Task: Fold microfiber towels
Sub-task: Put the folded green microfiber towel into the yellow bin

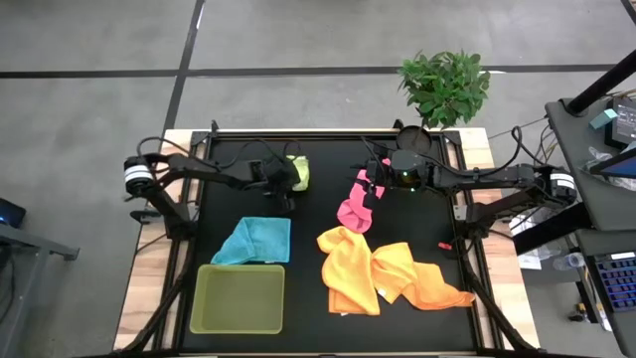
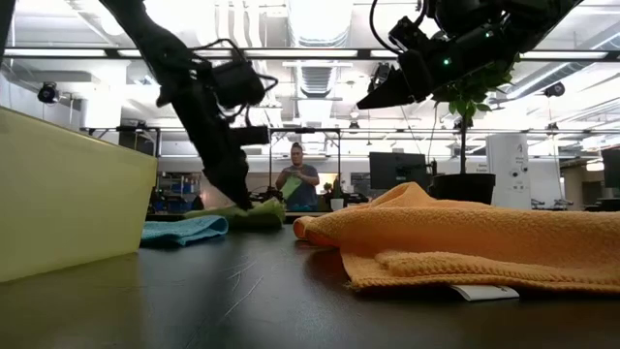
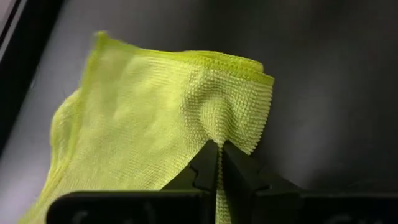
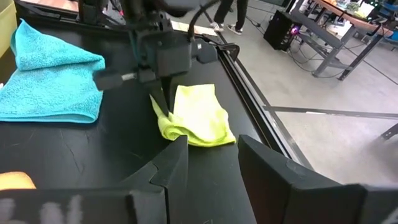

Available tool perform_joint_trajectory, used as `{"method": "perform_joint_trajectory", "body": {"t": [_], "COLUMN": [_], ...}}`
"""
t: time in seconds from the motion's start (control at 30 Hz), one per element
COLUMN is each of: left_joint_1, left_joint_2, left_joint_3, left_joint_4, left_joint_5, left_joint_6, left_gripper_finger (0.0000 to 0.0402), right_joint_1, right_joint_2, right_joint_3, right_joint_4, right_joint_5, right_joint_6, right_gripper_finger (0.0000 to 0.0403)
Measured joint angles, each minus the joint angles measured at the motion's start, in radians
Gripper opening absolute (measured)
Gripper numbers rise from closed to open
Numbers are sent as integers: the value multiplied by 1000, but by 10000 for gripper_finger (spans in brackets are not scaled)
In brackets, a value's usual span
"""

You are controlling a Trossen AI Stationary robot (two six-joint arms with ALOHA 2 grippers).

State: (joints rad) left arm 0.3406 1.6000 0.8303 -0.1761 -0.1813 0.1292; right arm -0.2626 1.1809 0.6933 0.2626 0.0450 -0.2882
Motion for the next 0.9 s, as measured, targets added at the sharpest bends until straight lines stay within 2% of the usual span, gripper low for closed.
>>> {"method": "perform_joint_trajectory", "body": {"t": [0.1, 0.2, 0.5, 0.6, 0.73, 0.9], "left_joint_1": [-2, -2, -4, -15, -40, -50], "left_joint_2": [-22, -33, -27, -9, 34, 67], "left_joint_3": [-1, 0, -4, -5, -6, -4], "left_joint_4": [-3, -13, -31, -25, -20, -26], "left_joint_5": [25, 88, 98, 98, 94, -10], "left_joint_6": [-42, -45, -45, -45, -40, -44], "left_gripper_finger": [4, 28, 170, 204, 218, 200], "right_joint_1": [0, 0, 0, 0, 0, 0], "right_joint_2": [0, 0, 0, 0, 0, 0], "right_joint_3": [0, 0, 0, 0, 0, 0], "right_joint_4": [-5, -4, -4, -5, -15, -20], "right_joint_5": [0, 0, 0, 0, 0, 0], "right_joint_6": [0, 0, 0, 0, -2, -4], "right_gripper_finger": [133, 131, 129, 130, 128, 128]}}
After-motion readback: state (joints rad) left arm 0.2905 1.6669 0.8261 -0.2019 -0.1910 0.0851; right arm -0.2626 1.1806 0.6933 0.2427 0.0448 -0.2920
